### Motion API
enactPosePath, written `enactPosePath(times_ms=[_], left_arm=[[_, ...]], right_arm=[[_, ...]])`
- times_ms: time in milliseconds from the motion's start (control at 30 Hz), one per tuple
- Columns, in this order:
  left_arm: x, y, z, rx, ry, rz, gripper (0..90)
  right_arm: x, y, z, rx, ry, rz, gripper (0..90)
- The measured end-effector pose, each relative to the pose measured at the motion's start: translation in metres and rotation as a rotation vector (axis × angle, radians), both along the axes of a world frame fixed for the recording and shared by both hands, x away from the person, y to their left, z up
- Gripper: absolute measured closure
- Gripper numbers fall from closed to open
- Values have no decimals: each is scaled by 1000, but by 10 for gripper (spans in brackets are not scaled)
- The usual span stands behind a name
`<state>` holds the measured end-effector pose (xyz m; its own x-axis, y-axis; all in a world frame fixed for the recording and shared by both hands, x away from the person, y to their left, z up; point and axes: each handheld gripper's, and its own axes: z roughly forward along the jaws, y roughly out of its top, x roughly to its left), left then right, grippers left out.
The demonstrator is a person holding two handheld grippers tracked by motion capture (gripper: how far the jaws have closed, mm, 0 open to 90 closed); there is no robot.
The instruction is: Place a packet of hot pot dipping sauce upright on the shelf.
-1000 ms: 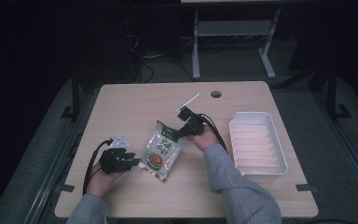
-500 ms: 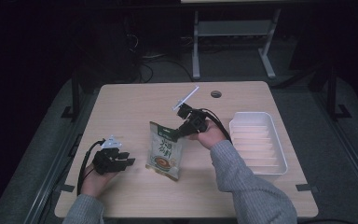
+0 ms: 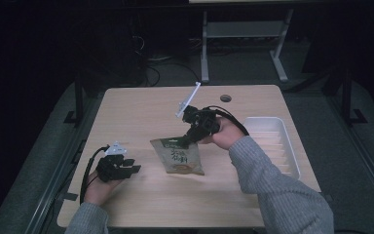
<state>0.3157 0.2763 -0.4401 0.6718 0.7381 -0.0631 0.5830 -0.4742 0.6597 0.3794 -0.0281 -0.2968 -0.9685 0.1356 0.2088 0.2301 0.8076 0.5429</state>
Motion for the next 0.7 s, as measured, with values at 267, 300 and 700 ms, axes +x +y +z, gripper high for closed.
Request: enactPosePath(times_ms=[267,300,700], left_arm=[[0,3,1,-7,-7,0,584],[0,3,1,-6,-8,1,582],[-1,0,0,6,-11,-12,558]], right_arm=[[-5,-8,24,-20,-47,87,893],[-5,-9,26,-22,-53,96,893],[-1,-31,48,-75,-107,177,894]])
